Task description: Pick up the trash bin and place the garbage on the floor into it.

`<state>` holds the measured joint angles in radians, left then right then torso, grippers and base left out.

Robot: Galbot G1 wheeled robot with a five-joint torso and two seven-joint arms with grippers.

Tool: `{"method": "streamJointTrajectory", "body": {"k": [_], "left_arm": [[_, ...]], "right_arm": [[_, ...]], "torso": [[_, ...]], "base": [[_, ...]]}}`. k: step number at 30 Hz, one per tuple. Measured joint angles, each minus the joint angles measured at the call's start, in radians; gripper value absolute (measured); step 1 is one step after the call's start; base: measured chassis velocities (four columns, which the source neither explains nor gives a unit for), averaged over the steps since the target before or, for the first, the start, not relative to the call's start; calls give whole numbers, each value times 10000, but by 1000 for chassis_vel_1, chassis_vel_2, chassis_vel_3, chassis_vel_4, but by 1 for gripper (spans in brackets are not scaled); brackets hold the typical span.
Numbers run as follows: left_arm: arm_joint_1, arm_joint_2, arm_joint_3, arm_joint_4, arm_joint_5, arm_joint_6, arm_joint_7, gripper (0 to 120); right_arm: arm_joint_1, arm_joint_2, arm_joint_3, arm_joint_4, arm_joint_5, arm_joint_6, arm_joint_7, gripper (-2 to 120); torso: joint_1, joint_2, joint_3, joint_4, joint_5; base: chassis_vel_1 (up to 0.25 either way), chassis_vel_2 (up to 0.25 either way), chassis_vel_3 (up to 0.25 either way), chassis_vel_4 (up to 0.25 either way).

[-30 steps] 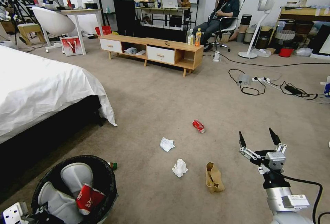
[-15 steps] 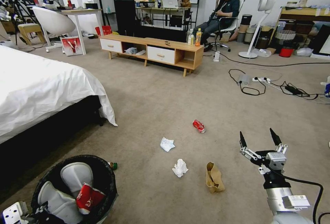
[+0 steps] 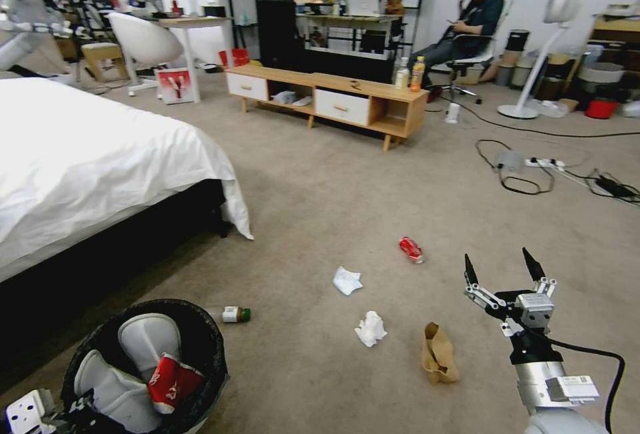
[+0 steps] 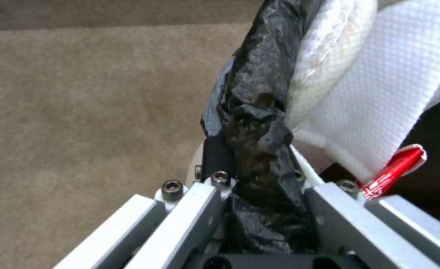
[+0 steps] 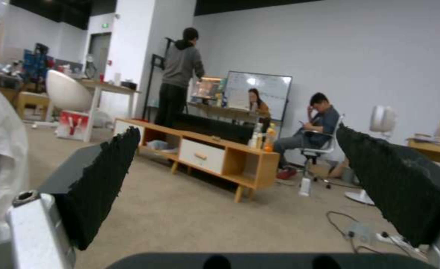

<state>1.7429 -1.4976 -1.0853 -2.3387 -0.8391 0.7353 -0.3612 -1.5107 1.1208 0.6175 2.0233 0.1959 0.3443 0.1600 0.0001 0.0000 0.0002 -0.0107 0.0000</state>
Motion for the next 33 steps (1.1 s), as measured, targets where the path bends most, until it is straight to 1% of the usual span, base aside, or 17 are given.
{"method": "streamJointTrajectory", "body": {"k": [5,9,14,22,33], "left_arm": [[-20,0,28,22,40,0,6,3],[-49,-1,56,63,160,0,12,3],[-75,1,77,103,246,0,35,3],[-125,-1,115,162,323,0,44,3],[-183,26,-7,219,325,0,46,3]], "right_arm": [[9,-27,-3,-1,5,-3,2,100],[35,-39,-12,-30,7,-11,3,100],[46,-18,-29,-58,11,-15,3,100],[43,-8,-1,-94,15,-17,1,100],[101,4,-16,-201,-12,-17,-56,100]], "torso": [[0,0,0,-4,0],[0,0,0,-1,0],[0,0,0,-5,0],[0,0,0,-4,0],[0,0,0,-2,0]], "base": [[10,9,6,12],[0,0,0,0],[0,0,0,0],[0,0,0,0],[0,0,0,0]]}}
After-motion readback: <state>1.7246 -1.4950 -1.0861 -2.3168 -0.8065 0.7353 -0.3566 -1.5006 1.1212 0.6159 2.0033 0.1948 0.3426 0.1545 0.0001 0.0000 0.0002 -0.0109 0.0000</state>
